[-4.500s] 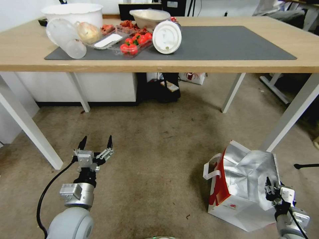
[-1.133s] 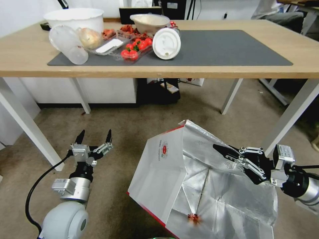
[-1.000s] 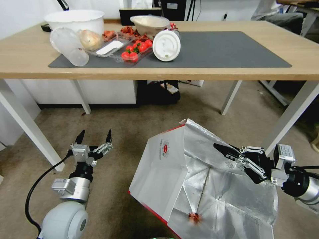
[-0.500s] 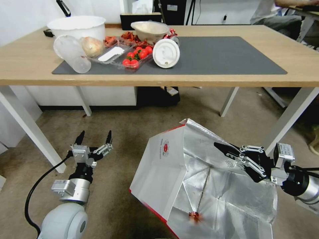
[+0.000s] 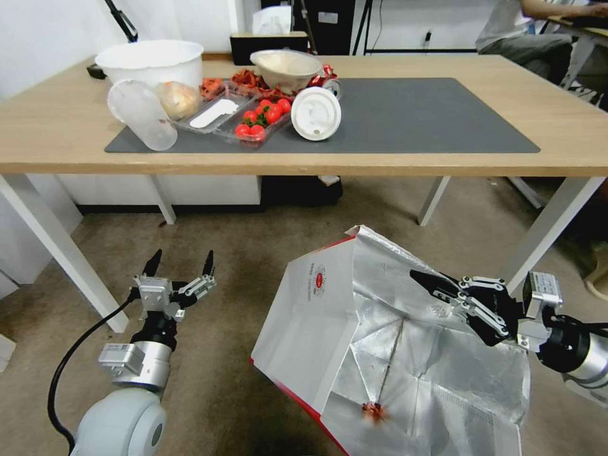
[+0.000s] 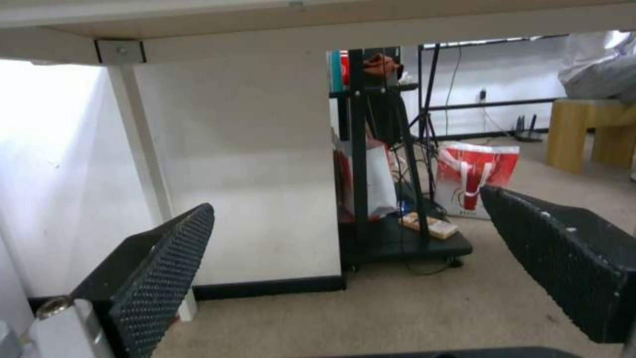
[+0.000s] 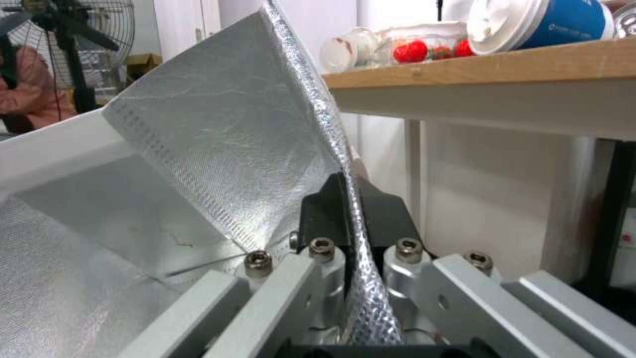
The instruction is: Pick up the food delivery bag from the floor and place it on the table.
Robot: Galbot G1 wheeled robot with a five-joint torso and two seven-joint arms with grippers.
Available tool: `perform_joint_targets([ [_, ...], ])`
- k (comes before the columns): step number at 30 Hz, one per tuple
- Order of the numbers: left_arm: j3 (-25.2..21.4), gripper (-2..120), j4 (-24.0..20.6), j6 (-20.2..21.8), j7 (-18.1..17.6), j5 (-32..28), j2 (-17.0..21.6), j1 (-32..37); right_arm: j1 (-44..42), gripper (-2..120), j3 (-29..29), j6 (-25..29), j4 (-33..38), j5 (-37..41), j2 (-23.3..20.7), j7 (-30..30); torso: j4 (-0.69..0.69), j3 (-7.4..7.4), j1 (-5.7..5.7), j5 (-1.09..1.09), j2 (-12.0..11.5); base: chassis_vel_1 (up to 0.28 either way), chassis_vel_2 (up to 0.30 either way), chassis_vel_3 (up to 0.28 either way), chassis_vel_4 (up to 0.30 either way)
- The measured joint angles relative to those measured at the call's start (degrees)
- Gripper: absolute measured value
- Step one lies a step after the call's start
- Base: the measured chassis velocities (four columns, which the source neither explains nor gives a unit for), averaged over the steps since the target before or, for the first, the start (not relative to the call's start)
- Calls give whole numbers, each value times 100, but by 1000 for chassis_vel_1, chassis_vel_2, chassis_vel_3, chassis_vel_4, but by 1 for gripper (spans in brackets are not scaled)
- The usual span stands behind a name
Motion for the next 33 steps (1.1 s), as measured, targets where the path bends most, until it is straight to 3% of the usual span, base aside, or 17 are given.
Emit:
perform_joint_targets([
  [33, 13, 100, 22, 239, -1, 41, 45, -29, 6, 0, 28, 12, -74, -63, 27, 5, 1, 539, 230, 0, 769, 0, 0, 0, 0],
])
